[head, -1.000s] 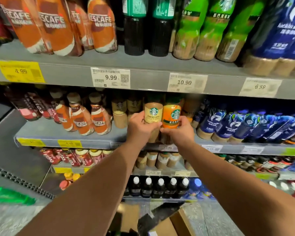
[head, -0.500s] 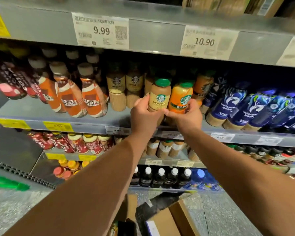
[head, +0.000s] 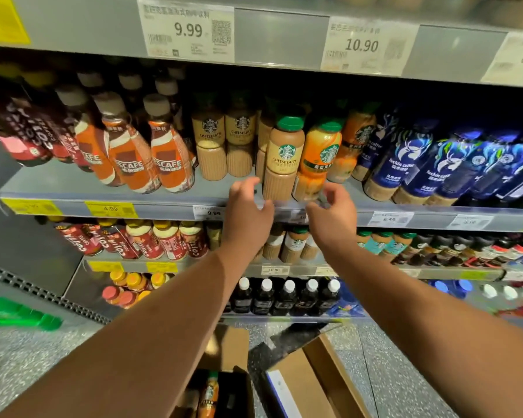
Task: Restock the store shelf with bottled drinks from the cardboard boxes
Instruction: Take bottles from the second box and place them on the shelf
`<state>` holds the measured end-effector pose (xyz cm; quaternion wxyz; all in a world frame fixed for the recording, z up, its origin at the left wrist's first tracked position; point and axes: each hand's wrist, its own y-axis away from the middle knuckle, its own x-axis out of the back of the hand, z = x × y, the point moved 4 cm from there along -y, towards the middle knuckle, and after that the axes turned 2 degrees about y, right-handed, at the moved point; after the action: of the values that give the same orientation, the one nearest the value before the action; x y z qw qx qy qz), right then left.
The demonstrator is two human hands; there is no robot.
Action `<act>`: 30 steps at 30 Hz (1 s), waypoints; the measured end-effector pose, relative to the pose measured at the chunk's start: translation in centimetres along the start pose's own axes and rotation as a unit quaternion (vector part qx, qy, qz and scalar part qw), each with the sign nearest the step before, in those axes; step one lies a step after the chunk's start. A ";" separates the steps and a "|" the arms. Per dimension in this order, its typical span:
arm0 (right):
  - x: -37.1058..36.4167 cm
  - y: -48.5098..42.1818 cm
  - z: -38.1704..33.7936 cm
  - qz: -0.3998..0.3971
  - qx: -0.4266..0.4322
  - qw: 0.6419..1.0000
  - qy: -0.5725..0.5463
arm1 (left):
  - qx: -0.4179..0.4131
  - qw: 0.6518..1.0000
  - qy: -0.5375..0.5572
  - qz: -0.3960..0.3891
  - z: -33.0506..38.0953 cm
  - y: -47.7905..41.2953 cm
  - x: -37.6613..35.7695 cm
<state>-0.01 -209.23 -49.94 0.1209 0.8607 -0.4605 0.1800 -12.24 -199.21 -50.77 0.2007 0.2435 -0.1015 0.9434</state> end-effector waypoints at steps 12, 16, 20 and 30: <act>-10.3 16.9 5.6 -0.311 0.050 0.824 0.471 | -0.075 0.911 -0.337 -0.224 -10.2 13.1 8.2; -12.7 22.5 6.3 -0.327 0.050 0.801 0.498 | -0.034 0.901 -0.319 -0.293 -14.4 17.4 11.3; -14.8 26.0 8.2 -0.342 0.050 0.800 0.490 | -0.012 0.894 -0.328 -0.304 -17.7 19.2 13.1; -13.8 25.6 18.1 -0.361 -0.104 0.816 0.439 | 0.065 0.867 -0.336 -0.362 -23.4 23.5 7.7</act>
<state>-24.86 -219.66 -71.10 0.4550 0.7772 -0.0310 0.4335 -38.26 -210.98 -69.22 0.4654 0.5782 -0.0059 0.6701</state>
